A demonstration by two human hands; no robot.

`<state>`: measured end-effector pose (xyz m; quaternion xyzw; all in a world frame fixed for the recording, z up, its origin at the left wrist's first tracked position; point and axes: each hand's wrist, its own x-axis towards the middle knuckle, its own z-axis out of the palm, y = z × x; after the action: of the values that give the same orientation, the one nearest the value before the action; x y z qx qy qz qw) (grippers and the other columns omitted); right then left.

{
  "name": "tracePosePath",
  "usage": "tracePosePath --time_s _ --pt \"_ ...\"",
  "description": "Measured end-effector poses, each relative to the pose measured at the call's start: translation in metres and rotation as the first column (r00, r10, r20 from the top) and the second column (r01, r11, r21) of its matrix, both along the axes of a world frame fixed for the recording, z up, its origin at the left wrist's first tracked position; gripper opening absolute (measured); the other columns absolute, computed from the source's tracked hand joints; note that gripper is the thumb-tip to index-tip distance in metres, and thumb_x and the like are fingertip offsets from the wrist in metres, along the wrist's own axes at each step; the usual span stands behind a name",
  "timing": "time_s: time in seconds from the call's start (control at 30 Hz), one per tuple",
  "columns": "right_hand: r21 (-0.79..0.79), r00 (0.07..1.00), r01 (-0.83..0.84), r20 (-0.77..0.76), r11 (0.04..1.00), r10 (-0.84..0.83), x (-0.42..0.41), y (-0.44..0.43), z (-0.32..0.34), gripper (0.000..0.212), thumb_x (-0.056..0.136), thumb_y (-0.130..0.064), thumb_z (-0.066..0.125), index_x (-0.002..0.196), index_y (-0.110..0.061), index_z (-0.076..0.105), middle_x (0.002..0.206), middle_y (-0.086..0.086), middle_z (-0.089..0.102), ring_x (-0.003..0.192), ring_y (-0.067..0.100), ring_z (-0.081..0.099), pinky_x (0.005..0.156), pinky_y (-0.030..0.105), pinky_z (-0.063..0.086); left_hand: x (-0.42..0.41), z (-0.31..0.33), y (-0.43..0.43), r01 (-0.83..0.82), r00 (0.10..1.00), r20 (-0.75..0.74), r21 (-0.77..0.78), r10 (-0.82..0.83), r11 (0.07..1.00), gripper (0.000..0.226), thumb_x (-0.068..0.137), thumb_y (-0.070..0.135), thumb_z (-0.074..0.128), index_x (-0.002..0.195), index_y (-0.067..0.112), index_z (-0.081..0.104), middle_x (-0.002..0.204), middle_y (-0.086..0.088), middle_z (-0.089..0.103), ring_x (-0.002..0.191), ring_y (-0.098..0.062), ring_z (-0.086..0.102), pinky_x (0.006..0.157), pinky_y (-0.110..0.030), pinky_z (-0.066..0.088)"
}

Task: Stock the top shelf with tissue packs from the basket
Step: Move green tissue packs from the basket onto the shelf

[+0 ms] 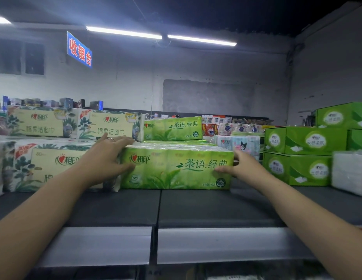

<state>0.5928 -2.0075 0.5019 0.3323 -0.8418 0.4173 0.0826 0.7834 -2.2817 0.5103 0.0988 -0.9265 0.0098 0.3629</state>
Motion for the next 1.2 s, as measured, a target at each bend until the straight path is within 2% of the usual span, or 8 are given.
tracePosePath --time_s 0.07,0.13,0.3,0.57,0.7,0.9,1.03,1.2 --pt "-0.123 1.0 -0.018 -0.022 0.992 0.016 0.003 0.002 0.005 0.107 0.074 -0.035 0.077 0.152 -0.012 0.008 0.153 0.006 0.032 0.136 0.022 0.038 0.108 0.036 0.033 0.001 0.001 0.003 0.013 1.0 -0.017 -0.007 -0.013 1.0 0.07 0.084 0.042 0.069 0.144 0.019 0.04 0.149 -0.002 0.042 0.137 -0.023 0.038 0.11 -0.025 -0.01" --pt "-0.19 0.999 -0.045 -0.033 0.981 0.039 0.004 0.005 0.007 0.107 0.076 -0.032 0.076 0.153 -0.015 0.003 0.155 0.006 0.029 0.136 0.02 0.037 0.107 0.033 0.033 0.001 0.001 0.005 0.006 1.0 -0.011 -0.003 -0.006 1.0 0.069 0.085 0.038 0.067 0.146 0.02 0.038 0.151 -0.002 0.04 0.141 -0.024 0.031 0.107 -0.022 -0.01" --pt "-0.14 0.992 -0.056 -0.118 0.989 0.039 0.003 0.007 0.005 0.097 0.075 -0.036 0.076 0.151 -0.024 0.018 0.155 0.001 0.03 0.137 0.017 0.037 0.109 0.036 0.031 0.001 0.0 0.003 -0.005 1.0 0.016 0.015 0.005 1.0 0.065 0.087 0.038 0.065 0.144 0.02 0.039 0.144 -0.005 0.049 0.135 -0.027 0.04 0.11 -0.023 -0.01" --pt "-0.134 0.974 -0.09 -0.217 0.987 0.059 0.003 0.008 0.006 0.076 0.081 -0.033 0.072 0.146 -0.037 0.031 0.151 -0.005 0.035 0.138 0.015 0.034 0.112 0.036 0.028 0.003 0.0 0.005 0.02 1.0 0.013 0.016 -0.02 1.0 0.069 0.086 0.037 0.067 0.146 0.021 0.037 0.152 -0.004 0.038 0.141 -0.024 0.032 0.11 -0.023 -0.008" --pt "-0.166 0.962 -0.08 -0.271 0.983 0.032 0.003 0.009 0.005 0.053 0.093 -0.019 0.059 0.141 -0.032 0.042 0.146 -0.002 0.042 0.134 0.017 0.04 0.111 0.037 0.032 0.004 0.003 0.015 0.094 0.995 -0.049 0.065 -0.091 0.993 0.06 0.09 0.029 0.065 0.144 0.023 0.04 0.148 0.0 0.043 0.139 -0.025 0.035 0.118 -0.032 0.008" --pt "-0.272 0.963 -0.056 -0.269 0.961 -0.02 0.001 0.007 0.007 0.046 0.095 -0.002 0.044 0.134 -0.025 0.052 0.137 0.007 0.051 0.116 0.02 0.053 0.078 0.023 0.042 0.001 0.012 0.023 0.117 0.993 -0.043 0.108 -0.113 0.987 0.065 0.089 0.03 0.065 0.147 0.028 0.034 0.146 0.001 0.046 0.13 -0.019 0.044 0.107 -0.033 0.032" --pt "-0.309 0.959 -0.054 -0.279 0.949 -0.037 0.003 0.007 0.007 0.044 0.094 0.001 0.042 0.13 -0.021 0.055 0.13 0.004 0.054 0.106 0.014 0.053 0.071 0.022 0.043 0.007 0.019 0.025 0.18 0.982 -0.105 0.227 -0.16 0.957 0.064 0.09 0.025 0.065 0.147 0.027 0.035 0.15 0.006 0.039 0.135 -0.014 0.038 0.109 -0.029 0.029" --pt "-0.321 0.966 -0.097 -0.257 0.942 0.011 0.008 0.008 0.011 0.04 0.093 0.002 0.043 0.123 -0.019 0.059 0.12 -0.003 0.058 0.103 0.012 0.052 0.085 0.026 0.04 0.022 0.022 0.032 0.323 0.94 -0.252 0.427 -0.232 0.845 0.048 0.096 0.019 0.055 0.142 0.026 0.043 0.143 0.008 0.046 0.129 -0.007 0.043 0.103 -0.025 0.035"
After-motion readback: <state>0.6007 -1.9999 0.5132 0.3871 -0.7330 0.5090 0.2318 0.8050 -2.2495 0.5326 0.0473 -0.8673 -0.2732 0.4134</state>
